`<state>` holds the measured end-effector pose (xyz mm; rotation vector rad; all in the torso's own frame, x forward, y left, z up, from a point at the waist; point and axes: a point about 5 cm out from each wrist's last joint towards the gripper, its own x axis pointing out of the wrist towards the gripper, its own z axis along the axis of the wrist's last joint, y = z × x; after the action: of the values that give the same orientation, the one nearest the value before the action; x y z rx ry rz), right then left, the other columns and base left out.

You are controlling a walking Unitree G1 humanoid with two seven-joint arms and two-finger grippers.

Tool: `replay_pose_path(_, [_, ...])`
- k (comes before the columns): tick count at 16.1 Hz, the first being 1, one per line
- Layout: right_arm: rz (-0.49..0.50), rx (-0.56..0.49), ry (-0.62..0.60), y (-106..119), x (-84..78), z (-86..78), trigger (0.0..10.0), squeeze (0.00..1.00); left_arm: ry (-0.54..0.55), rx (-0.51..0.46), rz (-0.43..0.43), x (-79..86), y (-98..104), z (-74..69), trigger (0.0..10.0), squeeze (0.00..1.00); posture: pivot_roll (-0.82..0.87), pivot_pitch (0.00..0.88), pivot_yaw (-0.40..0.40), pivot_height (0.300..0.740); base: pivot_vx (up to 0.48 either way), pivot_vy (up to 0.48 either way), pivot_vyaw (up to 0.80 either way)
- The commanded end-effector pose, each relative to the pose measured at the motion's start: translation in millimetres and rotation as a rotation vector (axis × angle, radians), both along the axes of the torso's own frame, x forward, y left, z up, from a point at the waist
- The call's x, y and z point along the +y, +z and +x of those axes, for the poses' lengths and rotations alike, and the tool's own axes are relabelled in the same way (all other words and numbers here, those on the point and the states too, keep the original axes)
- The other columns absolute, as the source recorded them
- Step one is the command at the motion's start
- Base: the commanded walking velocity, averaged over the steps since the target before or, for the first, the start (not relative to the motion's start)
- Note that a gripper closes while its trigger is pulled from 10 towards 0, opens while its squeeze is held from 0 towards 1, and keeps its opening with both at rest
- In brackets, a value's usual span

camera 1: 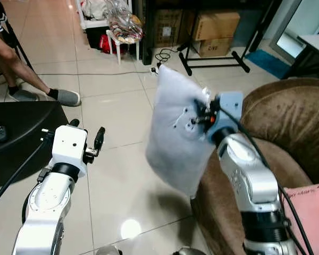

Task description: Move the pillow to the sofa from floor

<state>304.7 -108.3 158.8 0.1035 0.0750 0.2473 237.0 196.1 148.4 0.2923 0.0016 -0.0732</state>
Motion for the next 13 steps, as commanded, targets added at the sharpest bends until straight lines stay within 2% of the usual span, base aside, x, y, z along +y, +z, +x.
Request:
replay_pose_path(1, [0.002,-0.014,0.008,2.8,-1.4,-2.6,10.0,0.00,-0.013,-0.001,0.008,-3.4,-0.3,-2.4,10.0,0.00,-0.03,0.000,-0.080,0.740,0.000,0.000,0.00])
replay_pose_path(4, [0.008,0.069,-0.014,-14.5,-4.4,-7.2,10.0,0.00,-0.005,-0.003,0.002,-2.8,-1.5,-3.4,10.0,0.00,-0.03,0.000,-0.079,0.740,0.000,0.000,-0.75])
replay_pose_path(5, [-0.043,0.065,-0.025,-17.9,-5.6,-8.1,10.0,0.00,0.003,-0.004,-0.004,-2.1,-1.9,-4.0,10.0,0.00,-0.03,0.000,-0.080,0.740,0.000,0.000,-0.76])
replay_pose_path(7, [-0.047,0.042,-0.037,-17.2,-4.9,-7.6,10.0,0.00,0.003,-0.005,0.000,-2.6,-2.1,-4.0,10.0,0.00,-0.02,0.000,-0.087,0.740,0.000,0.000,-0.76])
replay_pose_path(8, [-0.040,0.017,-0.109,-14.9,-5.6,-5.3,10.0,0.00,0.007,-0.005,0.007,-2.1,-2.3,-4.1,10.0,0.00,-0.02,0.000,-0.088,0.740,0.000,0.000,-0.77])
replay_pose_path(10, [-0.038,-0.031,-0.152,-12.6,-5.5,-4.3,10.0,0.00,0.011,-0.006,0.015,-1.7,-3.0,-4.8,10.0,0.00,-0.01,0.000,-0.094,0.740,0.000,0.000,-0.79])
replay_pose_path(13, [-0.006,-0.006,-0.138,-15.2,-4.4,-5.1,10.0,0.00,0.017,-0.011,0.019,-1.6,-3.0,-6.1,10.0,0.00,-0.01,0.000,-0.098,0.740,0.000,0.000,-0.80])
